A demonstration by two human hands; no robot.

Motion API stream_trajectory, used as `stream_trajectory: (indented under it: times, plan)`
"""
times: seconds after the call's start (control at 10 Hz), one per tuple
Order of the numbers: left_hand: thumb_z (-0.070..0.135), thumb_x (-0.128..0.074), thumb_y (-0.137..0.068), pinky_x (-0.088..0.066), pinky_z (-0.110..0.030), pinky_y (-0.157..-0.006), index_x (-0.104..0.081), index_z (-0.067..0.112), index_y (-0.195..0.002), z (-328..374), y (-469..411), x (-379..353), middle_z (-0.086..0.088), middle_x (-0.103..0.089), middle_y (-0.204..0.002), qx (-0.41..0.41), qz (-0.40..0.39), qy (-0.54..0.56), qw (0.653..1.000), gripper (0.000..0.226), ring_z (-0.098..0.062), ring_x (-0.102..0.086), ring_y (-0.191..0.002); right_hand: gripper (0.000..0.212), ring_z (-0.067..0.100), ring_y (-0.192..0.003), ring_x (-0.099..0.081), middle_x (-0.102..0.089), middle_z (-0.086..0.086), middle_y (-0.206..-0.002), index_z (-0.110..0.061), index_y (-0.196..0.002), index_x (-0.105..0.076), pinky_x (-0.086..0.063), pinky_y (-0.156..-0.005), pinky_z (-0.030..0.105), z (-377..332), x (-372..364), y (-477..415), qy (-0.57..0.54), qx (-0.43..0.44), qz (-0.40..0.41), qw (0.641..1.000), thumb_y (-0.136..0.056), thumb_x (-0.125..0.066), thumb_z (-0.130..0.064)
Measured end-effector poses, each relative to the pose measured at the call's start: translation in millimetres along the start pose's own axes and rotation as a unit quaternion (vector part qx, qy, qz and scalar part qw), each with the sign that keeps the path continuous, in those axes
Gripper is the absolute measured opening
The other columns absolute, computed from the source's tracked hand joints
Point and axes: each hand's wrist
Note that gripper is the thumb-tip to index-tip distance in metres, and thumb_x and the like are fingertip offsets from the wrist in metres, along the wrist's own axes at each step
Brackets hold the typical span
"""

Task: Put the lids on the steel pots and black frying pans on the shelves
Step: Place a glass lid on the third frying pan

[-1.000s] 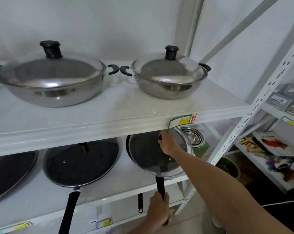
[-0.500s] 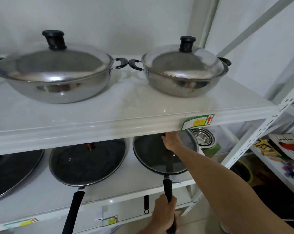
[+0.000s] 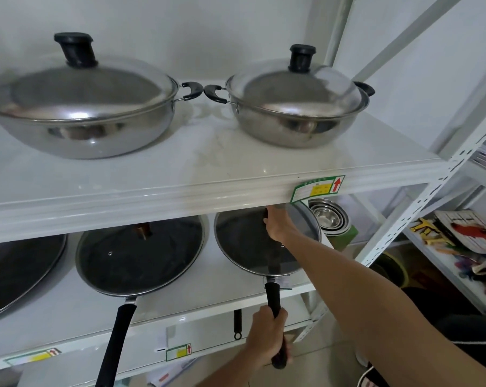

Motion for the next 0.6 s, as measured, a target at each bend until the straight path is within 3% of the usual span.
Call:
stream_trajectory:
  times: [0.1, 0.2, 0.3, 0.4, 0.5, 0.6]
  plan:
    - [0.052, -0.05, -0.094, -0.058, -0.047, -0.073, -0.048, 0.014, -0.082, 7, 3, 15, -0.005, -0.055, -0.074, -0.006, -0.051, -0.057, 0.997, 0.039, -0.021, -0.06, -0.065, 0.06, 0.043, -0.117, -0.056, -0.045, 0.029, -0.136, -0.007, -0.151, -0.022, -0.049, -0.094, 0.046, -7, 4, 13, 0.022, -0.046, -0.039, 0.998, -0.098, -0.05, -0.011]
    - [0.053, -0.049, -0.097, -0.063, -0.041, -0.071, -0.057, 0.006, -0.1, 28, 14, 42, -0.015, -0.074, -0.089, 0.075, -0.106, -0.054, 0.99, 0.048, -0.03, -0.076, -0.077, 0.082, 0.041, -0.124, -0.053, -0.038, 0.029, -0.146, -0.005, -0.156, 0.006, -0.047, -0.1, 0.044, -21, 17, 42, 0.073, -0.038, -0.093, 0.992, -0.099, -0.052, -0.015]
    - [0.05, -0.041, -0.101, -0.063, -0.042, -0.08, -0.057, -0.002, -0.12, 39, 40, 86, -0.026, -0.074, -0.108, 0.099, -0.067, -0.104, 0.987, 0.057, -0.032, -0.076, -0.084, 0.08, 0.036, -0.117, -0.06, -0.054, 0.022, -0.135, -0.004, -0.156, 0.009, -0.049, -0.095, 0.041, -32, 36, 82, 0.128, -0.02, -0.133, 0.983, -0.101, -0.047, -0.019]
    - [0.036, -0.048, -0.101, -0.061, -0.042, -0.087, -0.057, 0.001, -0.121, 37, 89, 137, -0.022, -0.073, -0.109, 0.065, 0.009, -0.2, 0.978, 0.041, -0.031, -0.075, -0.09, 0.052, 0.032, -0.108, -0.064, -0.063, 0.018, -0.124, -0.001, -0.147, -0.038, -0.053, -0.09, 0.039, -43, 57, 149, 0.175, 0.009, -0.153, 0.973, -0.098, -0.049, -0.017]
    - [0.024, -0.05, -0.099, -0.057, -0.04, -0.091, -0.059, 0.001, -0.118, 27, 164, 175, -0.019, -0.069, -0.111, 0.033, 0.111, -0.319, 0.94, 0.031, -0.034, -0.069, -0.104, 0.037, 0.033, -0.109, -0.063, -0.065, 0.016, -0.121, -0.002, -0.126, -0.061, -0.053, -0.092, 0.041, -46, 68, 215, 0.222, 0.023, -0.198, 0.954, -0.094, -0.05, -0.016]
    - [0.025, -0.043, -0.097, -0.051, -0.039, -0.089, -0.061, 0.004, -0.112, 11, 262, 202, -0.017, -0.066, -0.117, 0.02, 0.211, -0.361, 0.908, 0.032, -0.034, -0.064, -0.106, 0.034, 0.032, -0.098, -0.063, -0.066, 0.014, -0.117, -0.003, -0.117, -0.063, -0.051, -0.082, 0.034, -63, 99, 286, 0.208, 0.045, -0.193, 0.958, -0.091, -0.047, -0.017]
Point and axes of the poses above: each hand's wrist, its own y-axis away from the middle knuckle, its own x-axis out of the back of the hand, z = x × y
